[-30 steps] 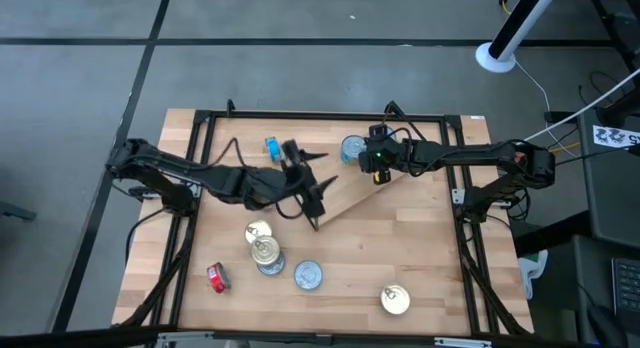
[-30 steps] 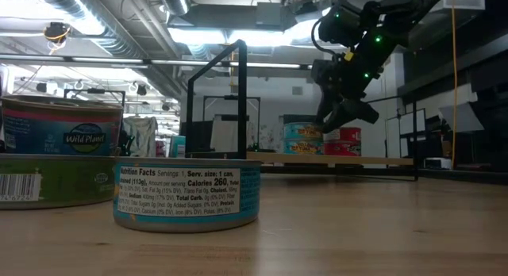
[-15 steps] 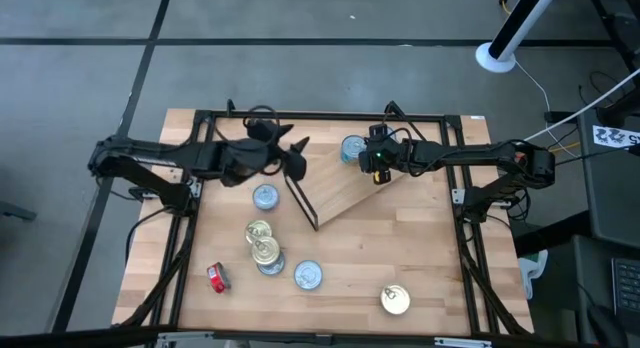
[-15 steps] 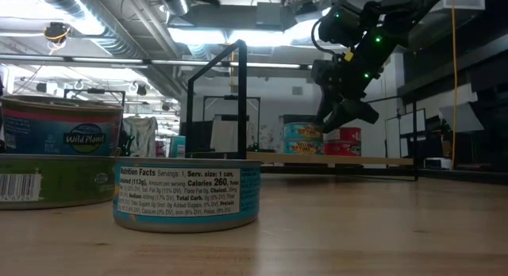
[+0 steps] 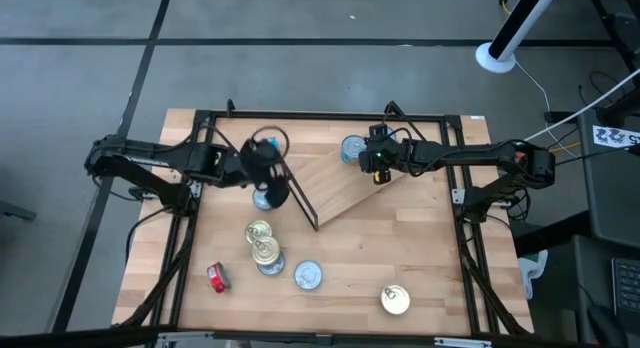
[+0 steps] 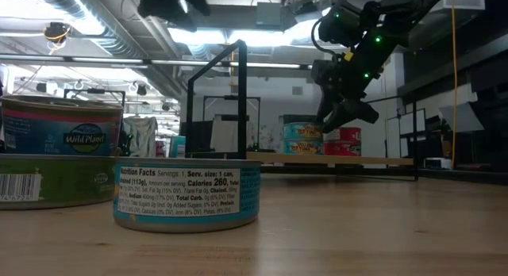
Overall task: Stack canned seafood by type on shelf
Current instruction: Stack the light blue tuna can on top of the light blue tuna can on the shelf
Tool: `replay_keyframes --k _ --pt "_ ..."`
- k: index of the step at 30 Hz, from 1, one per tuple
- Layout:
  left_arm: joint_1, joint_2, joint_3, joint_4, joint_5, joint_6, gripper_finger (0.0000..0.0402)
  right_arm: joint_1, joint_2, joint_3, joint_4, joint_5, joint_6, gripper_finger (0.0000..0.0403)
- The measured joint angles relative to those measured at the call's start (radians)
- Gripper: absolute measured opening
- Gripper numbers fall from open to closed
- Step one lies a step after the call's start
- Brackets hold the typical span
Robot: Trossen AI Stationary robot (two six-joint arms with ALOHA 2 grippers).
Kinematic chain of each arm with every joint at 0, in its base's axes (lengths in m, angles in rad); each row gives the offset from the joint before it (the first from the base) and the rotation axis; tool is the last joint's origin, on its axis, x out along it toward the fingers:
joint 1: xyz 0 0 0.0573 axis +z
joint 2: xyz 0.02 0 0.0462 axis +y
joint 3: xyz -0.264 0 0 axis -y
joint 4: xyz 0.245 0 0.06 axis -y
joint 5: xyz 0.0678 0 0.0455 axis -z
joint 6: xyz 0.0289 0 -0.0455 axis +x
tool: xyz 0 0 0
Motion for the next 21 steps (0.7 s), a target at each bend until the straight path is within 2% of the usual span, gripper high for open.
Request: replay_keyframes --k 3,8,12,16,21 --pt "-0.032 0.007 0.000 -0.065 0.077 0.017 0.0266 0.000 0.000 0.000 0.000 0.000 0.000 0.0209" --pt "-0.095 0.011 0.000 -0.063 0.171 0.010 0.0266 0.000 0.000 0.000 -0.001 0.001 0.000 0.0209" --pt "-0.135 0.014 0.000 -0.074 0.259 -0.139 0.0266 0.000 0.000 0.000 -0.001 0.001 0.017 0.0209" --pt "-0.174 0.014 0.000 -0.128 0.272 -0.298 0.0266 0.000 0.000 0.000 -0.001 0.005 0.026 0.0209" --pt "-0.229 0.019 0.000 -0.131 0.272 -0.311 0.0266 0.000 0.000 0.000 -0.001 0.027 0.026 0.0209"
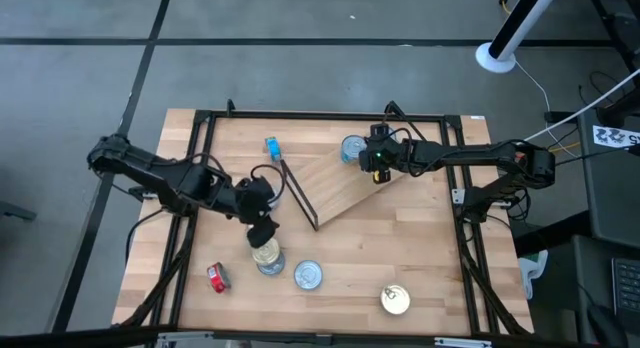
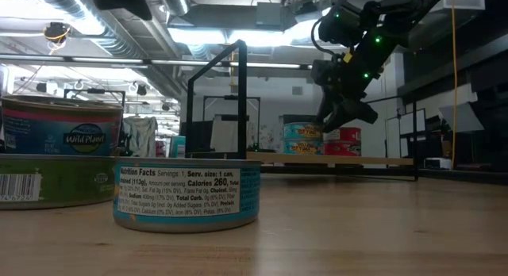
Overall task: Stack canned seafood by type on shelf
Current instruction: Stack the light blue tuna can on top of the light blue tuna can on the shelf
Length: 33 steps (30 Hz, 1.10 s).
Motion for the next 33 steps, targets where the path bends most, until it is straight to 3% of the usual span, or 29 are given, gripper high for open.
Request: replay_keyframes --k 9,22,29,33 --pt "-0.079 0.087 0.000 0.025 -0.006 0.017 0.0266 0.079 0.000 0.030 -0.018 0.106 -0.001 0.0209" --pt "-0.161 0.280 0.000 0.365 -0.009 0.289 0.0266 0.240 -0.001 0.183 -0.153 0.149 0.085 0.0209" --pt "-0.229 0.409 0.000 0.476 -0.009 0.444 0.0266 0.375 -0.002 0.274 -0.359 0.130 0.271 0.0209" --pt "-0.264 0.468 0.000 0.538 -0.012 0.513 0.0266 0.457 -0.002 0.304 -0.433 0.014 0.386 0.0209"
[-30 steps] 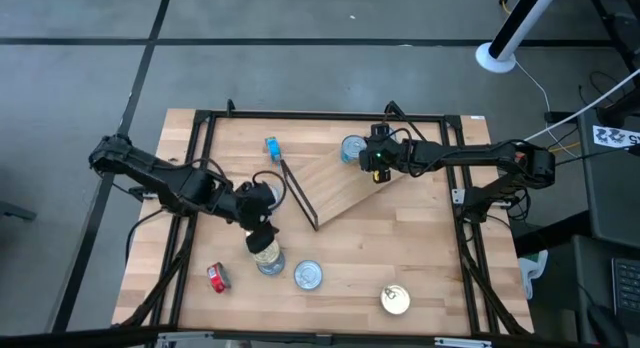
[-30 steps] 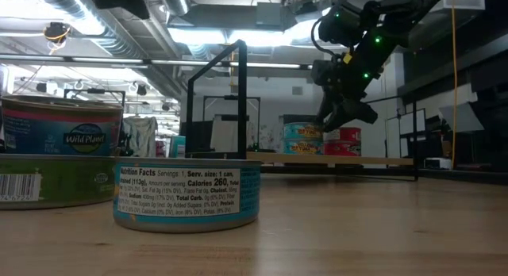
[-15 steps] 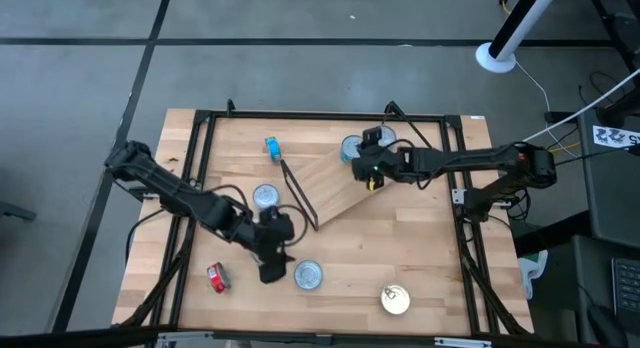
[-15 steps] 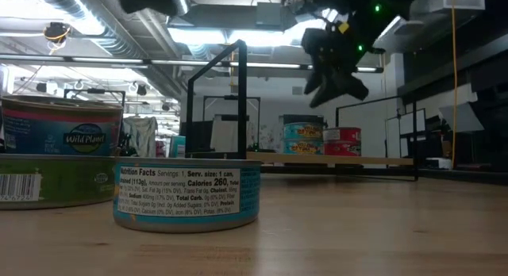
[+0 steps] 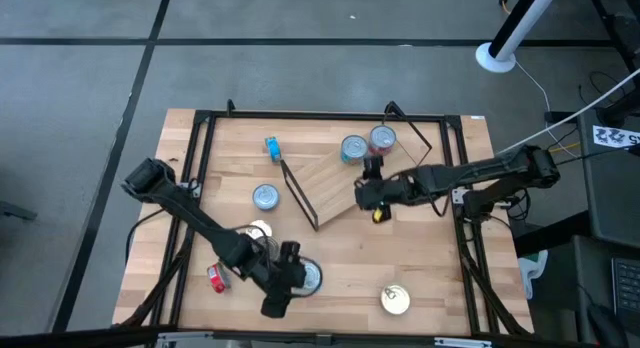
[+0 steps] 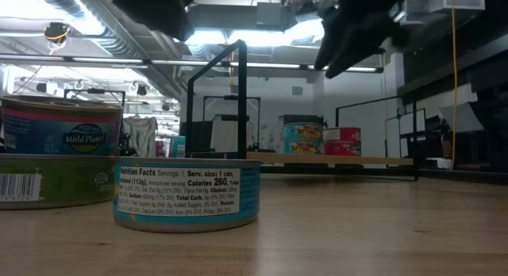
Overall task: Stack canned seafood by type on shelf
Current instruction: Stack the light blue tuna can on top of the light blue tuna can on the shelf
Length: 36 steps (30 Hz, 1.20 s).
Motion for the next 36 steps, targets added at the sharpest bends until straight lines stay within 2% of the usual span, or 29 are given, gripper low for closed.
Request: replay_keyframes --k 6,10,23,36 --pt "-0.036 0.066 0.000 0.048 -0.043 0.100 0.0266 0.114 0.000 0.001 -0.001 -0.231 0.102 0.0209" --pt "-0.052 0.095 0.000 0.048 -0.111 0.140 0.0266 0.178 0.001 0.001 0.023 -0.298 0.155 0.0209" --pt "-0.059 0.147 0.000 0.051 -0.156 0.162 0.0266 0.320 0.005 0.000 0.106 -0.304 0.273 0.0209" --pt "-0.086 0.219 0.000 0.063 -0.207 0.189 0.0266 0.375 0.019 -0.001 0.181 -0.301 0.276 0.0209"
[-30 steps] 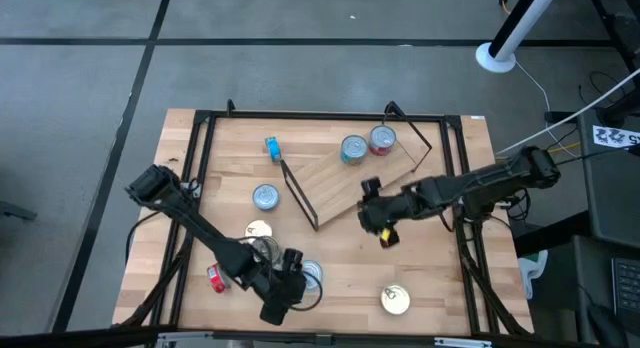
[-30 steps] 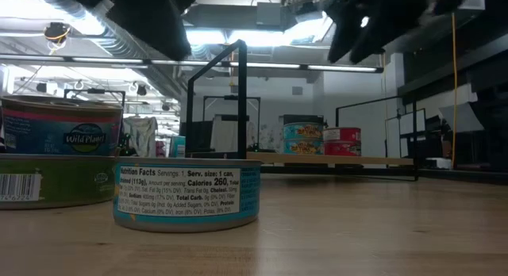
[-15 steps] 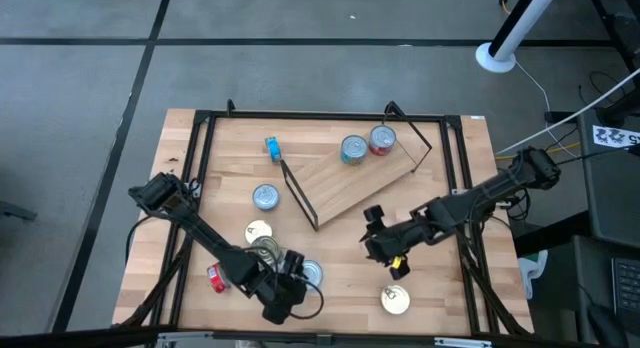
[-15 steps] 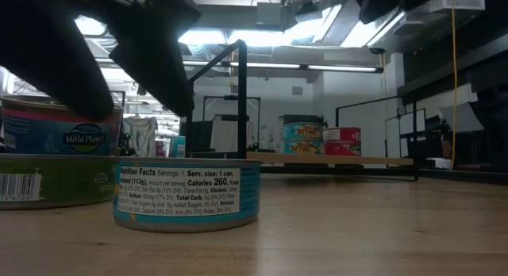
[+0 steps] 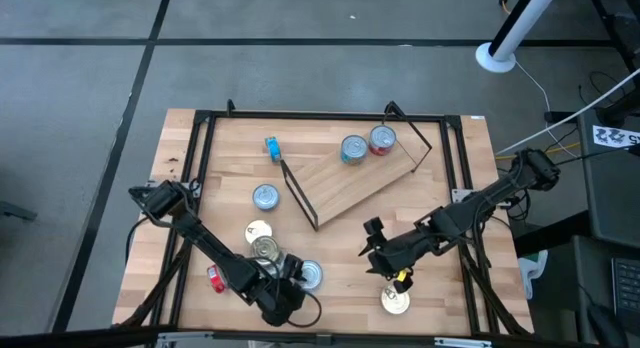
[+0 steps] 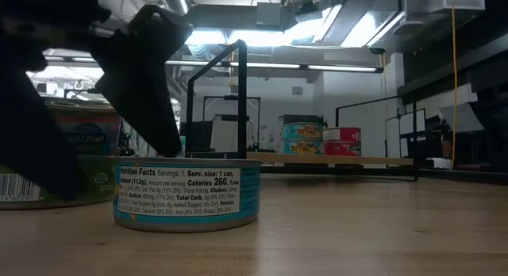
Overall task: Stack canned seafood by type on shelf
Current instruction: Stack the light blue tuna can on top of the light blue tuna can on the shelf
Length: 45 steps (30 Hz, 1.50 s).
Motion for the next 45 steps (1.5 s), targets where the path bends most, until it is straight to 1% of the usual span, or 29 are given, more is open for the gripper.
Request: replay_keyframes --k 5,12,15,18,28,32,35,40,45 --pt "0.002 -0.002 0.000 0.001 -0.068 0.003 0.0262 0.000 0.059 0.000 0.060 -0.001 -0.005 0.0209" --pt "-0.002 -0.002 0.000 -0.009 -0.074 0.004 0.0226 -0.001 0.159 0.000 0.087 0.016 -0.031 0.0209" --pt "-0.010 -0.002 0.000 -0.010 -0.073 0.008 0.0214 -0.001 0.200 0.000 0.099 0.037 -0.054 0.0209" --pt "-0.011 -0.002 0.000 -0.013 -0.073 0.007 0.0205 -0.002 0.232 0.000 0.127 0.034 -0.061 0.0209" --pt "-0.011 -0.002 0.000 -0.052 -0.066 -0.003 0.0181 -0.003 0.245 0.000 0.176 0.027 -0.135 0.0209" --pt "-0.011 -0.002 0.000 -0.056 -0.066 0.005 0.0165 -0.003 0.245 0.000 0.198 0.029 -0.168 0.0209" --pt "-0.010 -0.002 0.000 -0.057 -0.066 0.027 0.0148 -0.003 0.245 0.000 0.206 0.066 -0.187 0.0209" --pt "-0.002 -0.002 0.000 -0.059 -0.066 0.023 0.0121 -0.003 0.250 0.000 0.201 0.201 -0.196 0.0209" --pt "0.002 -0.002 0.000 -0.060 -0.066 0.027 0.0107 -0.004 0.250 0.000 0.201 0.218 -0.196 0.0209"
